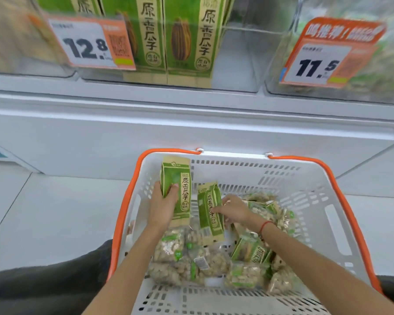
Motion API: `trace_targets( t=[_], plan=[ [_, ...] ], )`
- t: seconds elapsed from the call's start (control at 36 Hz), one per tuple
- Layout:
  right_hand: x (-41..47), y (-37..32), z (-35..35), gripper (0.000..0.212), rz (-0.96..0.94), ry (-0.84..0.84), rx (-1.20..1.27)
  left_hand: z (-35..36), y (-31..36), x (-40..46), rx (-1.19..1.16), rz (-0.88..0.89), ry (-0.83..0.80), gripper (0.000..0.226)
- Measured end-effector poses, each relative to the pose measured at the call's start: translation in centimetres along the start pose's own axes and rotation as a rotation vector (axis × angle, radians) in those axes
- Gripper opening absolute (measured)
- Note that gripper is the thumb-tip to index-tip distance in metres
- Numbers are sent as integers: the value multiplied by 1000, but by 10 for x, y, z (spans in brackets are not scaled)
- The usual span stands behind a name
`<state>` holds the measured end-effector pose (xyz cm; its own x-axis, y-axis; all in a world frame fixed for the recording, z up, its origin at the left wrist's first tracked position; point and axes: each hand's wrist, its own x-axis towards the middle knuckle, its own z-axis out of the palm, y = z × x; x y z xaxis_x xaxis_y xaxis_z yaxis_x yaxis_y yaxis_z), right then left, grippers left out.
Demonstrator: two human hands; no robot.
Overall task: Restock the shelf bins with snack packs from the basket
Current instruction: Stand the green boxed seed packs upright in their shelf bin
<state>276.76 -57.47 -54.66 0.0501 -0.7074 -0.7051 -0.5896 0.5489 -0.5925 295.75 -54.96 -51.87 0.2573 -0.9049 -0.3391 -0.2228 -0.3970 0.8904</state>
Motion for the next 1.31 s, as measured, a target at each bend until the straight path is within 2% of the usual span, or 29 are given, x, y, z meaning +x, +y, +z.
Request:
trace_targets(
  t=[0.06, 0.17, 0.25, 0.28, 0.33, 0.42, 0.5, 0.56, 0.61, 0.67, 0.72, 0.75, 0.81, 0.86, 0.92, 0.97, 1.06, 1.11, 1.19, 1.31],
  plan=[
    [-14, -7, -18, 47, -60, 67, -88, 7, 5, -3, -49, -39, -7, 16],
    [-55, -34, -38, 33, -252, 276, -197, 20, 19, -17, -87, -130, -151, 23],
    [-85, -50, -32, 34, -426, 385, -296, 31, 29, -29, -136, -199, -256, 69],
    [-91, -52, -28, 36, -469, 418, -359, 33, 35, -35, -194, -197, -299, 66],
    [-97, -54, -22, 40, -540, 459, -455, 34, 51, -48, -342, -162, -391, 41],
    [-101, -53, -20, 49, -586, 335, -470, 31, 59, -56, -412, -96, -457, 35],
    [-107, -53, -29, 56, -593, 74, -382, 22, 59, -51, -469, -66, -373, 43],
    [-111, -54, -41, 50, -614, -13, -326, 17, 62, -48, -450, -55, -362, 56],
    [-112, -59, -56, 39, -654, 40, -176, 12, 70, -46, -403, 5, -359, 60],
    [-114, -66, -74, 34, -687, 209, -18, 7, 81, -41, -351, 71, -341, 54],
    [-118, -73, -90, 37, -705, 328, 53, 3, 96, -38, -300, 166, -370, 49],
    [-123, -78, -97, 44, -706, 331, 54, 1, 104, -37, -279, 213, -382, 47],
    [-135, -90, -108, 64, -740, 308, -43, -4, 119, -38, -226, 312, -416, 44],
    [-153, -107, -119, 81, -824, 345, -262, -7, 135, -39, -139, 465, -429, 45],
    [-173, -127, -130, 86, -916, 399, -434, -11, 153, -39, -73, 617, -396, 46],
    [-192, -150, -141, 75, -1014, 458, -579, -16, 175, -41, -35, 743, -354, 47],
    [-216, -180, -152, 46, -1094, 509, -735, -25, 209, -42, 57, 941, -302, 42],
    [-224, -197, -161, 46, -1111, 560, -771, -31, 231, -43, 89, 1028, -275, 39],
    [-228, -215, -178, 49, -1121, 630, -772, -40, 260, -40, 76, 1046, -251, 44],
    [-226, -216, -196, 44, -1169, 739, -555, -61, 295, -26, 223, 1030, -182, 63]
  ],
)
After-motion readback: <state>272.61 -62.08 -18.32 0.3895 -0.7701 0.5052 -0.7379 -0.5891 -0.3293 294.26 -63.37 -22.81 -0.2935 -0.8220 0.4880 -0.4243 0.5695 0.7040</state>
